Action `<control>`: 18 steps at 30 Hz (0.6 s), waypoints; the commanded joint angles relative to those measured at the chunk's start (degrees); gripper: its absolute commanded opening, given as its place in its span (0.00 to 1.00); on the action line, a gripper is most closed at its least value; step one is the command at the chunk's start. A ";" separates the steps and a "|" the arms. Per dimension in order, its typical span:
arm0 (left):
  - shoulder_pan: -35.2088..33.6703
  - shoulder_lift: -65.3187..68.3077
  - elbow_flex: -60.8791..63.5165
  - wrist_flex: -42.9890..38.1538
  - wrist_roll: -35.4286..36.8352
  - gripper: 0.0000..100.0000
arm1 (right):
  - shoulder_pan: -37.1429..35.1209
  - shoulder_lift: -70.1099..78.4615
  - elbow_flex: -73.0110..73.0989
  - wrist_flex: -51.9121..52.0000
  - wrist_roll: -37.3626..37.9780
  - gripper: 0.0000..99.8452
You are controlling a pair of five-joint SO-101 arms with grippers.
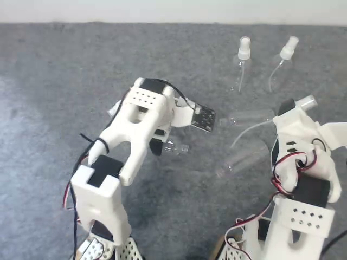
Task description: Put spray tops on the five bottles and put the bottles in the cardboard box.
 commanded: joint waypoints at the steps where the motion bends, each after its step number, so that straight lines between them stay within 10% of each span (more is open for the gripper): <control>1: 1.49 -0.62 -0.75 -0.88 2.02 0.28 | -0.22 -1.54 -0.70 -1.45 1.23 0.01; 18: 2.73 5.71 -0.66 -5.27 5.27 0.26 | -0.22 -1.54 -0.70 -1.45 1.23 0.01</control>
